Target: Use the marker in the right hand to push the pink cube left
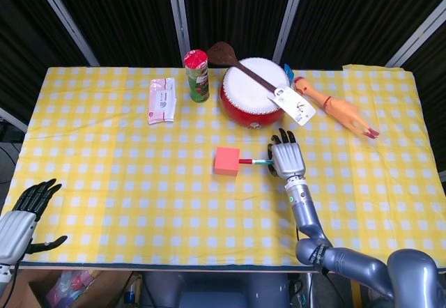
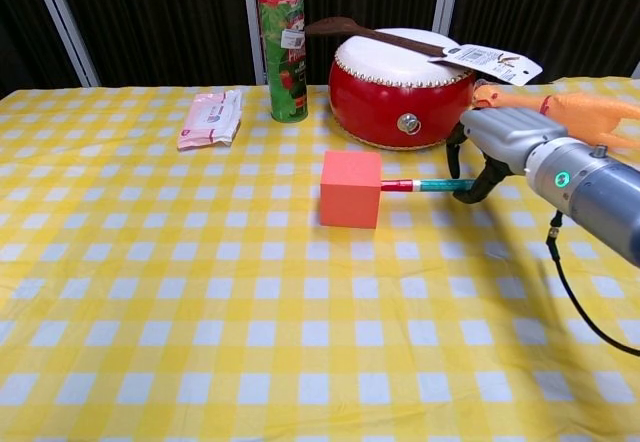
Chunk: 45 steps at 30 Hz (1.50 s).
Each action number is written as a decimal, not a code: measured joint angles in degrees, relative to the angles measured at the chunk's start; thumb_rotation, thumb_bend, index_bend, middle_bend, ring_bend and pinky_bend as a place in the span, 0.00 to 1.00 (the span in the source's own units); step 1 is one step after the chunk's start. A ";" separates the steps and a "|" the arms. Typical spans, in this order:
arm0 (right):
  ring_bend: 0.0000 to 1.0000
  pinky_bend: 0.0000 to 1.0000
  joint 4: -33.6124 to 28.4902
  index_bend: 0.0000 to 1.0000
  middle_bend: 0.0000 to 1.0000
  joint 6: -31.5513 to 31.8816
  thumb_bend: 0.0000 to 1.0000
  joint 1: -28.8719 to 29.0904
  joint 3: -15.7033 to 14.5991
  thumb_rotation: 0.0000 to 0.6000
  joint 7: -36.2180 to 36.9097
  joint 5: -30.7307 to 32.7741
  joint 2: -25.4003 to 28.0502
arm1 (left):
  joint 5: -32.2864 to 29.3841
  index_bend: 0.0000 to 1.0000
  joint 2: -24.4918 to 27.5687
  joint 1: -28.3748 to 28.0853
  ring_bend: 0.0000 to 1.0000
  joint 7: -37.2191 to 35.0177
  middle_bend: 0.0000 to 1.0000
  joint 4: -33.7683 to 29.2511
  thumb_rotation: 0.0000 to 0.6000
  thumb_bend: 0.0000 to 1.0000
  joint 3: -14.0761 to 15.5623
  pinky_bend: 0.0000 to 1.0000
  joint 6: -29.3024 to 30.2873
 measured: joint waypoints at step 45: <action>0.08 0.11 -0.57 0.67 0.27 5.71 0.50 3.85 2.56 1.00 -9.28 4.17 -9.41 | 1.17 0.00 0.99 -0.46 0.00 -2.91 0.00 0.47 1.00 0.03 0.82 0.00 0.07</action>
